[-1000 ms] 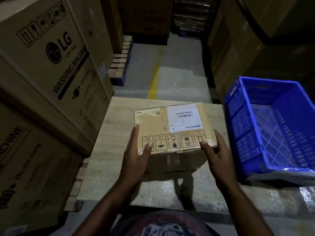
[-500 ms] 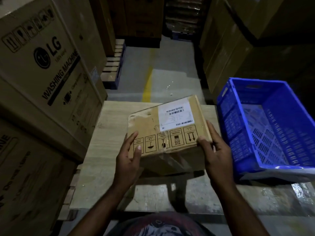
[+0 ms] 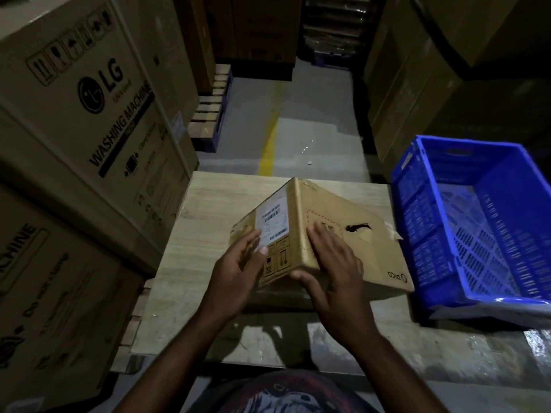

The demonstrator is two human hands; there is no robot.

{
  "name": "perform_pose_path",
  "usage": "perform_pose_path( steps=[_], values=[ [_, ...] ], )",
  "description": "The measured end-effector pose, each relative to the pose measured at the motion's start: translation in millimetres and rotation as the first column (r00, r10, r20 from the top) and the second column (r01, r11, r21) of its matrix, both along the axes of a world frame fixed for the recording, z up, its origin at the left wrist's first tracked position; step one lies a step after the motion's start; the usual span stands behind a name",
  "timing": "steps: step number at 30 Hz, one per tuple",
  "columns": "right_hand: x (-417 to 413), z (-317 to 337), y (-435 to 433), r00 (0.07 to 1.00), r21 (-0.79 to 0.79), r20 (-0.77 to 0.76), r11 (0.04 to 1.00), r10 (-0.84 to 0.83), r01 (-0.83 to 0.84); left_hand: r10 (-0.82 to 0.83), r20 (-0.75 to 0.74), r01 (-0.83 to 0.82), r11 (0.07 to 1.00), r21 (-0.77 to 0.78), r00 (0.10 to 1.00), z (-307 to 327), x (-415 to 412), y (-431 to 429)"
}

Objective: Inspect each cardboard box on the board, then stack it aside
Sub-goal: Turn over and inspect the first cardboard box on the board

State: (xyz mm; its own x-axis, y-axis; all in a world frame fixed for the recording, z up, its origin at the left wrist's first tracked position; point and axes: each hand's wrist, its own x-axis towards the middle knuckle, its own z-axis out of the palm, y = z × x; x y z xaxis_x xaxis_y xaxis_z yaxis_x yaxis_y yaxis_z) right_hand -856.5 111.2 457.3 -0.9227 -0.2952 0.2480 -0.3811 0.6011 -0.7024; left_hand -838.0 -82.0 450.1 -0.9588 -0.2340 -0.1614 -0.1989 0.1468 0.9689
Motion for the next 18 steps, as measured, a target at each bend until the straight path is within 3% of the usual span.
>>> perform_pose_path(
  steps=[3, 7, 12, 14, 18],
  values=[
    [-4, -12, 3, 0.998, 0.147, 0.033, 0.987, 0.061, -0.066, -0.066, -0.050, 0.067, 0.998, 0.010, 0.997, 18, -4, 12],
    [-11, -33, 31, 0.988, 0.248, 0.154, 0.969, -0.015, -0.024, -0.012, -0.035, 0.009, 0.996, -0.084, 0.999, 12, -6, 7],
    [-19, -55, 71, 0.888, 0.385, 0.310, 0.899, -0.339, 0.209, 0.064, -0.048, -0.068, 0.994, -0.088, 0.997, -12, 1, -16],
    [-23, -62, 79, 0.828, 0.323, 0.403, 0.908, -0.389, 0.269, 0.089, -0.036, -0.092, 0.992, -0.082, 0.995, -23, 2, -23],
    [-22, -58, 79, 0.763, 0.018, 0.561, 0.926, -0.322, 0.377, 0.086, 0.018, -0.084, 0.991, -0.103, 0.996, -39, 1, -30]
  ],
)
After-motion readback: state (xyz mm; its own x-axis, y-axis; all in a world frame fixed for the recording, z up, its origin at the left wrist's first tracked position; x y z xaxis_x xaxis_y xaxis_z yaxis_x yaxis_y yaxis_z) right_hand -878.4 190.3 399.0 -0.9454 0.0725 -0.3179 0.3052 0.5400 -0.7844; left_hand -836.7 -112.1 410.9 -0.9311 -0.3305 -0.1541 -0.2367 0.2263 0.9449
